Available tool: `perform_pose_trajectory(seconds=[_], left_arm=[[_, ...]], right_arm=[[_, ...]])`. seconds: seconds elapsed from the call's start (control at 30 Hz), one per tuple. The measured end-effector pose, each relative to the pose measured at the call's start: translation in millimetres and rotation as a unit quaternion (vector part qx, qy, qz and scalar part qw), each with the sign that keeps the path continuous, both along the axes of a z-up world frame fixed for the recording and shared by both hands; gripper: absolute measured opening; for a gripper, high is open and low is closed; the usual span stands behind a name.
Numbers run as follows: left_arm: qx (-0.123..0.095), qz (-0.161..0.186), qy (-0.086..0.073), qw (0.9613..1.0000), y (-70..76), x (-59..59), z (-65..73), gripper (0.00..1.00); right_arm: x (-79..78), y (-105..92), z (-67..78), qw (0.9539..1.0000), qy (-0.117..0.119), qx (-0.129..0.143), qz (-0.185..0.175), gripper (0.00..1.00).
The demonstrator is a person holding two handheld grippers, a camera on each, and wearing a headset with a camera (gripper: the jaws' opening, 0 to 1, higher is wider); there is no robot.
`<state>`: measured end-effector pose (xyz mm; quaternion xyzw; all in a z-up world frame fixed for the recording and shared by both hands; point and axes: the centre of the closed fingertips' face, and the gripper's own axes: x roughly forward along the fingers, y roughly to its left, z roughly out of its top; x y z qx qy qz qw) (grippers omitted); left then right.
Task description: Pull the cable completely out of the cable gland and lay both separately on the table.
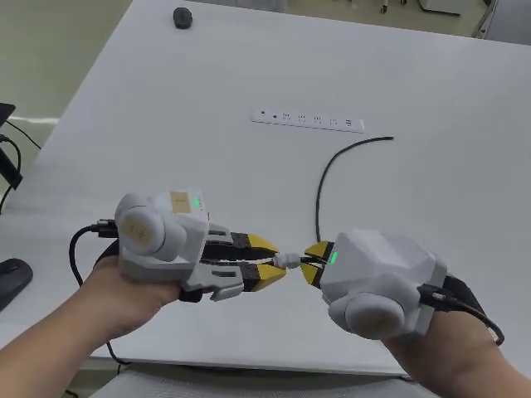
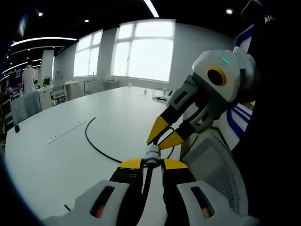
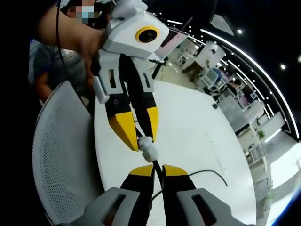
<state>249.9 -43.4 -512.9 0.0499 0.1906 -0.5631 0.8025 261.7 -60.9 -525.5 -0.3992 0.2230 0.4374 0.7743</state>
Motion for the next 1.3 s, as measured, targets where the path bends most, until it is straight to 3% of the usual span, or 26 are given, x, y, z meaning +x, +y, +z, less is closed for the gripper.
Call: perform_pose_trajectory(seconds=[0.3,0.6,0.8,0.97,1.1,1.3], left_arm=[[0.001,0.003,0.000,1.0000,1.5,0.2,0.3,0.15],[-0.001,0.005,0.000,1.0000,0.9,1.2,1.2,0.15],[-0.003,0.005,-0.001,1.0000,-1.7,3.2,2.1,0.15],[-0.002,0.006,0.002,1.0000,-2.6,4.3,0.6,0.15],[-0.001,0.009,0.003,1.0000,-3.6,5.6,-0.2,0.15],[0.004,0.008,0.005,0.9999,-6.1,6.3,-3.3,0.15]], right_arm=[[3.4,-14.2,-5.3,0.9991,0.025,0.015,-0.031,0.00],[7.8,-35.0,-12.2,0.9929,0.061,0.053,-0.087,0.00],[12.3,-49.9,-19.0,0.9841,0.089,0.081,-0.130,0.00],[16.7,-62.8,-26.8,0.9799,0.095,0.085,-0.153,0.00],[19.7,-73.5,-36.3,0.9718,0.110,0.101,-0.182,0.01],[20.7,-82.9,-50.9,0.9640,0.124,0.110,-0.208,0.01]])
